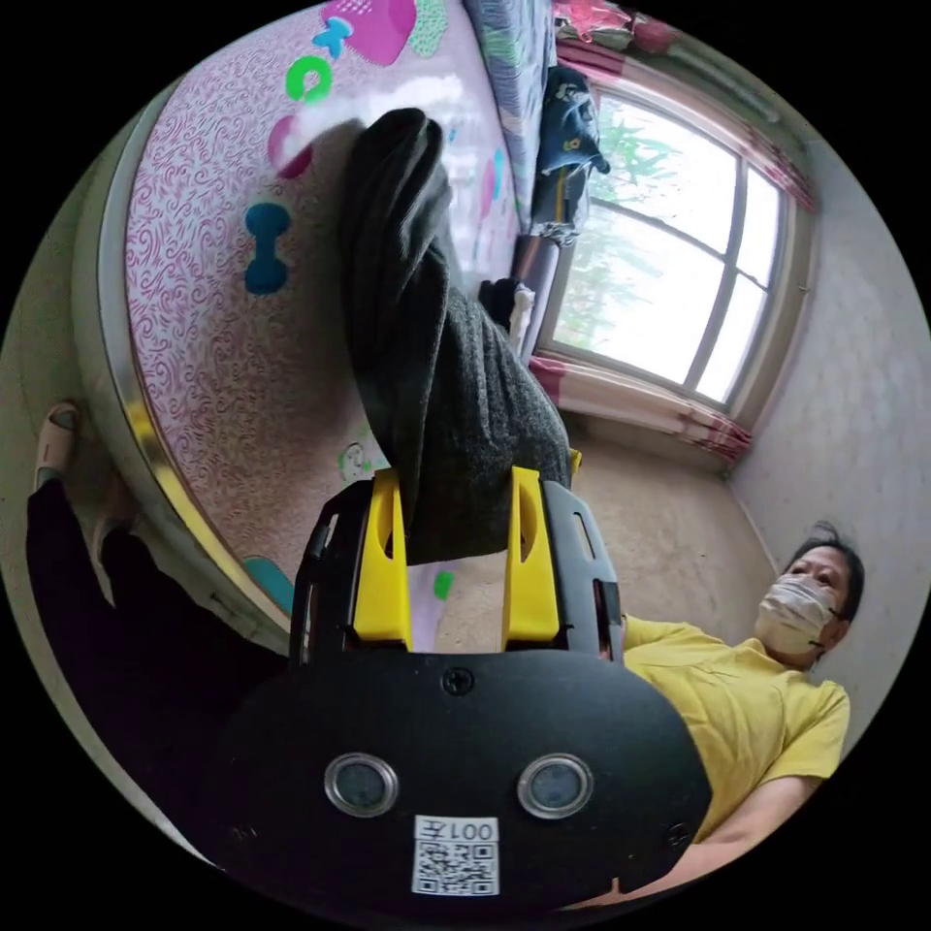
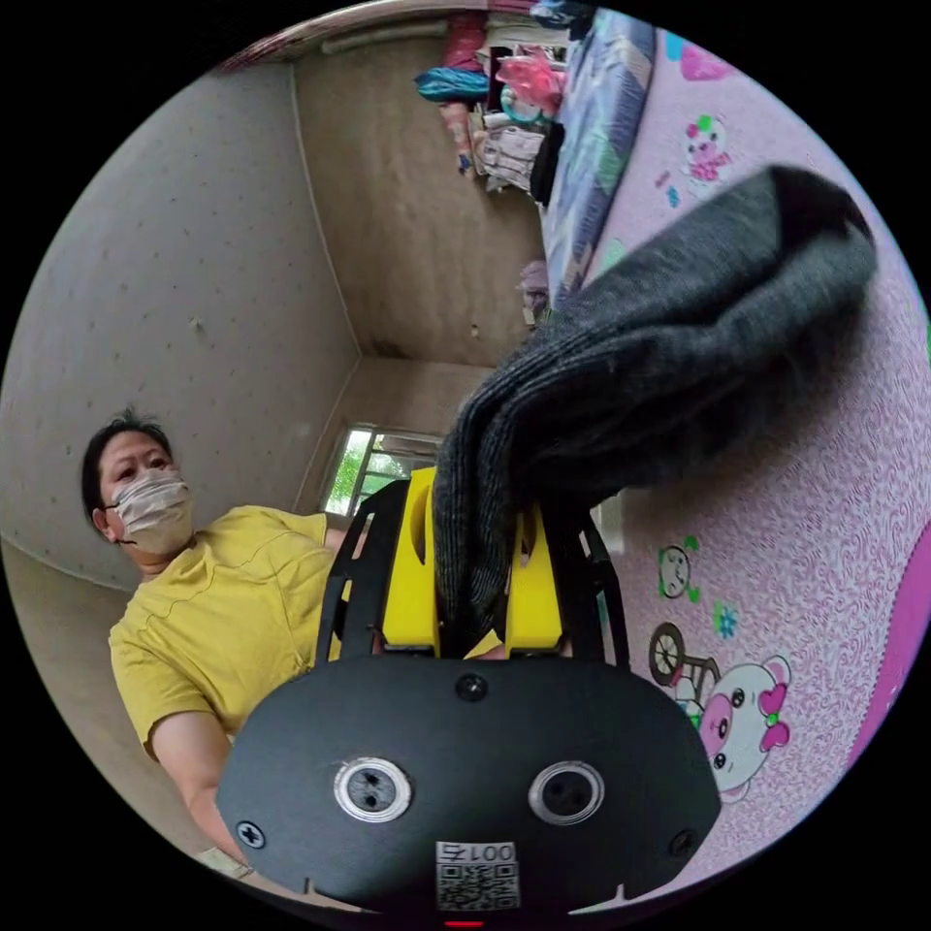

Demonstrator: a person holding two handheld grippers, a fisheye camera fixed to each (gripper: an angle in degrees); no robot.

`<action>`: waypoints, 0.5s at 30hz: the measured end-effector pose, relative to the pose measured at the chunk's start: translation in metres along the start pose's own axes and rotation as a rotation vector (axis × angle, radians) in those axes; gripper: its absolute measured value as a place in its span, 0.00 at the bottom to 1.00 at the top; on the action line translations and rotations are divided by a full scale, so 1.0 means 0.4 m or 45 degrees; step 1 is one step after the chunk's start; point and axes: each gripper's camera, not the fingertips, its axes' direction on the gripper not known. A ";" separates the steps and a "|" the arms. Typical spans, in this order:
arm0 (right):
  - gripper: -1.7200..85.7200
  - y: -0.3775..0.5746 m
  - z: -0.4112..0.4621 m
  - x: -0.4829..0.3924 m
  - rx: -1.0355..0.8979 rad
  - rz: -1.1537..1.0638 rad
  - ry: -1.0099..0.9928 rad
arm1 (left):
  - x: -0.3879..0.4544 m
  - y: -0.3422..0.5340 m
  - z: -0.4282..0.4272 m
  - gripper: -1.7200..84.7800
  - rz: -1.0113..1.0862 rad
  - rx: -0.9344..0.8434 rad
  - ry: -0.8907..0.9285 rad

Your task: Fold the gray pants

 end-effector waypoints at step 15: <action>0.15 -0.127 0.222 -0.176 -0.063 -0.163 -0.040 | 0.309 -0.010 -0.479 0.16 0.166 0.017 0.472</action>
